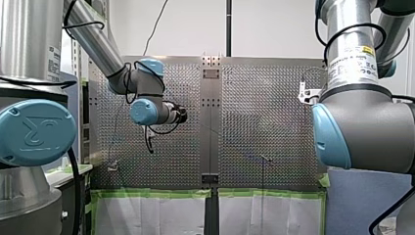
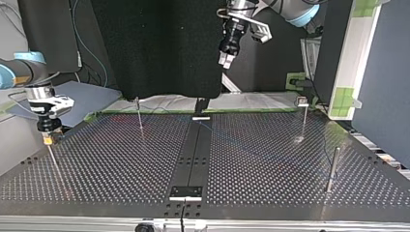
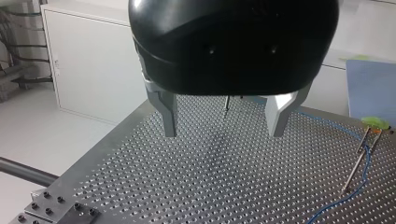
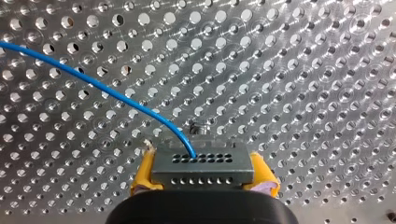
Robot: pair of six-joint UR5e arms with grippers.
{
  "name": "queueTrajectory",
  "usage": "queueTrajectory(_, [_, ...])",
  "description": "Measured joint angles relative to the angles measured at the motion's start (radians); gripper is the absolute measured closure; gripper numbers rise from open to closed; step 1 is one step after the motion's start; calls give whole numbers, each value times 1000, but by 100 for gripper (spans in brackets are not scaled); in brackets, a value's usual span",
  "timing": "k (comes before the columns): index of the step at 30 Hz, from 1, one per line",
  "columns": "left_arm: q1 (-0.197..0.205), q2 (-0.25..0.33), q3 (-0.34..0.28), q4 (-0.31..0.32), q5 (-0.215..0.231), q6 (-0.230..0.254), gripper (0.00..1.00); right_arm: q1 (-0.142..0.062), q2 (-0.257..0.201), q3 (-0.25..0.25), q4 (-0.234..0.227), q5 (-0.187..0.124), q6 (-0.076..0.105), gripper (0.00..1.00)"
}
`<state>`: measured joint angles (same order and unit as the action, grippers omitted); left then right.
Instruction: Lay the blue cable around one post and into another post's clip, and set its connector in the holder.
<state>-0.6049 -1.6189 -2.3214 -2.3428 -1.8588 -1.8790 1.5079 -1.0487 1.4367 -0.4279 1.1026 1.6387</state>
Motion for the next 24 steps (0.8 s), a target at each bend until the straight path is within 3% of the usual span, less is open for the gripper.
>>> queueTrajectory(10, [0, 0, 2, -1, 0, 0, 7, -13, 0, -2, 24, -3, -10, 100])
queueTrajectory(11, [0, 0, 2, -1, 0, 0, 7, -13, 1, -1, 24, -2, -10, 89])
queueTrajectory(12, [0, 0, 2, -1, 0, 0, 7, -13, 3, 1, 28, -2, -9, 89])
queueTrajectory(14, [0, 0, 2, -1, 0, 0, 7, -14, 4, 1, 25, -2, -9, 68])
queueTrajectory(15, [0, 0, 2, -1, 0, 0, 7, -14, 4, 1, 25, -2, -9, 68])
queueTrajectory(16, [0, 0, 2, -1, 0, 0, 7, -14, 4, 1, 25, -3, -10, 51])
queueTrajectory(18, [0, 0, 2, -1, 0, 0, 7, -13, 2, -1, 25, -3, -10, 47])
queueTrajectory(20, [0, 0, 2, -1, 0, 0, 7, -13, 2, -1, 25, -3, -10, 35])
queueTrajectory(24, [0, 0, 2, -1, 0, 0, 7, -13, 2, -1, 25, -3, -10, 30])
